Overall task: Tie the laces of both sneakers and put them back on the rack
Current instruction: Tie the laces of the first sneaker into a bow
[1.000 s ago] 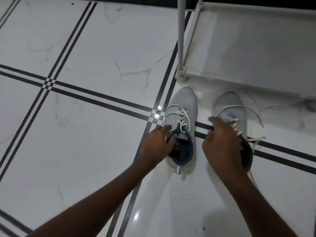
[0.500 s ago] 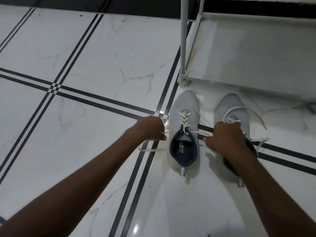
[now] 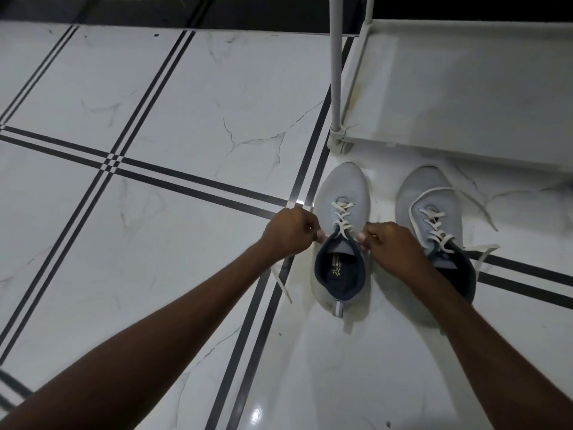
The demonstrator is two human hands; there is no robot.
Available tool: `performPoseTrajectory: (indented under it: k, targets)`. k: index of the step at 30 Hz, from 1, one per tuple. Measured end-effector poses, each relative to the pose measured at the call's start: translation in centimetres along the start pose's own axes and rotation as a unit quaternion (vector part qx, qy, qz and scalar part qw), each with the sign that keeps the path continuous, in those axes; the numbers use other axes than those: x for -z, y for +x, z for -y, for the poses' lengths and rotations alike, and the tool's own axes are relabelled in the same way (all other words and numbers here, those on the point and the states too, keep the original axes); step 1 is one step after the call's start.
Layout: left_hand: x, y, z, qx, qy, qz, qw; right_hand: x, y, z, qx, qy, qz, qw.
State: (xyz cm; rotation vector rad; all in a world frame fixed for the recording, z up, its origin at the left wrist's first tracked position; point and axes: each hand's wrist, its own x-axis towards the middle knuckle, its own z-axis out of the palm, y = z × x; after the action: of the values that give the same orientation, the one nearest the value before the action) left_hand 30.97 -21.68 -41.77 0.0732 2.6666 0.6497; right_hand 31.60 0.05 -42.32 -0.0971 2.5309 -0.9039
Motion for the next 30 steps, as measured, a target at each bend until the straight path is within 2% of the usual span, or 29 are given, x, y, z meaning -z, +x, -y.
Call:
performPoseTrajectory:
  k: [5,12,14,15,16,17,18,19,20,22,23,25,27,28,30]
  targets:
    - [-0.2,-0.6,2.8,0.056,-0.001,0.0,0.998,0.9,0.5,-2.6,-0.03,-0.051,-0.01,0.998]
    - [-0.9,-0.8,3.5,-0.001,0.036,-0.027,0.999,0.1,0.7,-2.7,-0.037,-0.111,-0.079,0.99]
    - [-0.9,-0.8,3.7,-0.003,0.104,-0.089,0.991,0.0,0.4,-1.9,-0.018,-0.114,-0.165,0.979]
    - [-0.5,-0.9,3.4,0.039,0.125,-0.118,0.984,0.0,0.2,-1.3,0.002,-0.107,-0.227,0.968]
    - [-0.3,-0.8,3.1,0.096,0.137,-0.117,0.979,0.0,-0.1,-0.7,0.01,-0.103,-0.277,0.955]
    - [-0.3,-0.9,2.8,0.15,0.123,-0.074,0.978,-0.1,-0.4,0.0,-0.003,-0.096,-0.299,0.949]
    - [-0.6,-1.0,2.5,0.192,0.059,-0.009,0.98,-0.4,-0.6,0.4,-0.036,-0.084,-0.283,0.955]
    - [-1.0,-1.2,1.9,0.235,-0.059,0.047,0.969,-0.8,-0.7,0.8,-0.086,-0.068,-0.24,0.965]
    - [-1.3,-1.3,1.1,0.276,-0.185,0.07,0.94,-1.4,-0.6,1.0,-0.139,-0.041,-0.182,0.973]
    - [-1.9,-0.9,0.1,0.301,-0.337,0.004,0.892,-1.7,-0.3,1.2,-0.218,0.108,-0.098,0.965]
    - [-1.8,-0.4,-0.2,0.294,-0.374,-0.03,0.879,-1.6,0.2,1.2,-0.241,0.217,-0.081,0.943]
    - [-1.2,0.8,-0.9,0.286,-0.451,-0.069,0.843,-0.8,1.5,1.3,-0.272,0.417,-0.07,0.865]
    - [-0.3,1.4,-1.5,0.276,-0.52,-0.067,0.806,0.4,2.2,1.9,-0.284,0.543,-0.055,0.788]
    - [0.1,1.5,-1.8,0.261,-0.54,-0.06,0.798,1.1,2.3,2.5,-0.271,0.564,-0.042,0.779]
    - [0.7,1.6,-2.7,0.223,-0.566,-0.037,0.793,2.4,2.4,3.7,-0.218,0.55,-0.05,0.804]
